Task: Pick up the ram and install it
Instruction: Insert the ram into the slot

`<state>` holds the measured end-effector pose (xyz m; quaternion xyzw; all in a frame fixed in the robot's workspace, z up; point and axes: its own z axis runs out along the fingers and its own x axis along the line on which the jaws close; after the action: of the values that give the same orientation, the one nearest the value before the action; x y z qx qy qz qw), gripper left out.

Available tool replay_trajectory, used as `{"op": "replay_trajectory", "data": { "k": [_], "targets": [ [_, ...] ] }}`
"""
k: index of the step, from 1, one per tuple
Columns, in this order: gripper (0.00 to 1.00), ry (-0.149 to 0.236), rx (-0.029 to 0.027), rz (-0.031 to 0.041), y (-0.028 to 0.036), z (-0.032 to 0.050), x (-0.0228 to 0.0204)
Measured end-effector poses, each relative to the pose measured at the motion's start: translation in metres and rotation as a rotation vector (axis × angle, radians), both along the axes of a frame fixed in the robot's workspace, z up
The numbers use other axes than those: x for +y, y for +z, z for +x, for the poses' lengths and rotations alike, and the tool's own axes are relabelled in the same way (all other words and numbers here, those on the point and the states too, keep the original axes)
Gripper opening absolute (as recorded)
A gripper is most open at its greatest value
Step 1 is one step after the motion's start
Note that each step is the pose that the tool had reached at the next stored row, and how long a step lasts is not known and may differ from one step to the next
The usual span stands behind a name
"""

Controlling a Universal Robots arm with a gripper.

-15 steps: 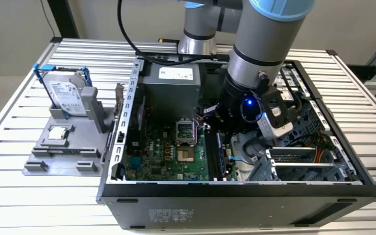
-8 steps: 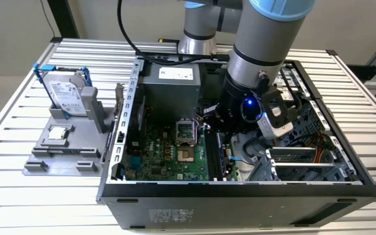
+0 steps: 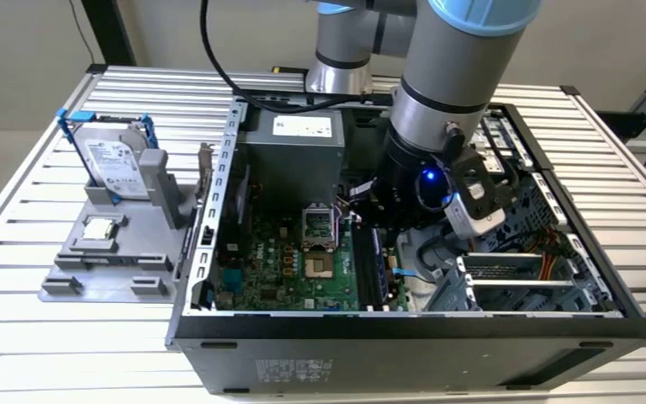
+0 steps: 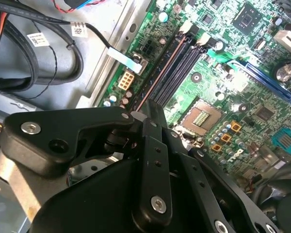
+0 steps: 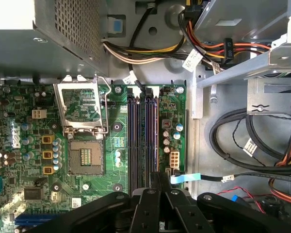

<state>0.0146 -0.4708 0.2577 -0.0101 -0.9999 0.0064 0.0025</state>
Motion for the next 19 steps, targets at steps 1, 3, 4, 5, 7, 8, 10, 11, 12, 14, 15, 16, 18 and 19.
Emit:
{"op": "replay_trajectory", "data": {
  "k": [1,3,4,5,7,8,10,11,12,14,15,16,18,19],
  "targets": [
    [0.0,0.006,0.0,0.0,0.0,0.0,0.0],
    [0.0,0.019,0.0,0.0,0.0,0.0,0.0],
    [0.0,0.026,0.0,0.0,0.0,-0.0001,0.0],
    [0.0,0.033,0.0,0.0,0.0,-0.0001,0.0],
    [0.0,0.049,0.0,-0.0001,0.0001,-0.0001,0.0],
    [0.0,0.056,0.0,0.0,0.0001,-0.0001,0.0],
    [0.0,0.07,0.0,-0.0001,0.0001,0.0,0.0],
    [0.0,0.077,0.0,0.0,0.0001,0.0,0.0],
    [0.0,0.083,0.0,0.0,0.0001,0.0,0.0],
    [0.0,0.096,0.0,0.0,0.0001,0.0,0.0],
    [0.0,0.103,0.0,0.0,0.0001,0.0,0.0],
    [0.0,0.109,0.0,0.0,0.0001,0.0,0.0],
    [0.0,0.122,0.0,0.0,0.0001,0.0,0.0],
    [0.0,0.13,0.0,0.0,0.0001,0.0,0.0001]
  ]
}}
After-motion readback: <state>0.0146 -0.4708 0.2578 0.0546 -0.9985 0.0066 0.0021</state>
